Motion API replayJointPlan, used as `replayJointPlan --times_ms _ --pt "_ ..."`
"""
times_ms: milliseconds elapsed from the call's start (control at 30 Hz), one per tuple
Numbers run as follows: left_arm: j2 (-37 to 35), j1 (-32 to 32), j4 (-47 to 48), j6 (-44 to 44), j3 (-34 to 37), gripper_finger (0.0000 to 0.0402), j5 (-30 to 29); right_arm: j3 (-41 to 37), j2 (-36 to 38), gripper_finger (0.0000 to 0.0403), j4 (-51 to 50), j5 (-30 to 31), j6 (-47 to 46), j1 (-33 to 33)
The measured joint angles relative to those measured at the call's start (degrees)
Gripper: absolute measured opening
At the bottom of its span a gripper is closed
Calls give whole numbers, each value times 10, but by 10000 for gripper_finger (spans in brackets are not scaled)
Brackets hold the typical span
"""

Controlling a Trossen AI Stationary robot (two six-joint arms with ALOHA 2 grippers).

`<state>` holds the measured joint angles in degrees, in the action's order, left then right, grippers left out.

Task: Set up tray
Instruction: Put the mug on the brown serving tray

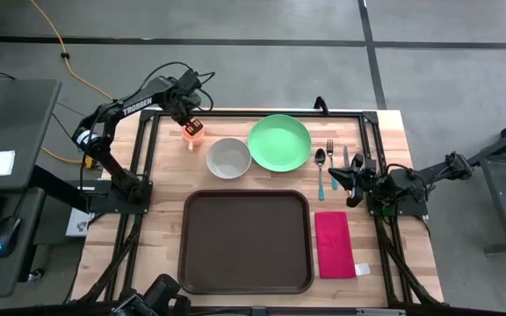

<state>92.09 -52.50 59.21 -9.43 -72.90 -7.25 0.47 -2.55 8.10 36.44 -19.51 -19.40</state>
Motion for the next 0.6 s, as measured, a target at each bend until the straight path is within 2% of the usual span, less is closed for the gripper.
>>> replayJointPlan --times_ms 600 --pt "0 0 52 -28 0 12 38 0 0 0 0 0 0 0"
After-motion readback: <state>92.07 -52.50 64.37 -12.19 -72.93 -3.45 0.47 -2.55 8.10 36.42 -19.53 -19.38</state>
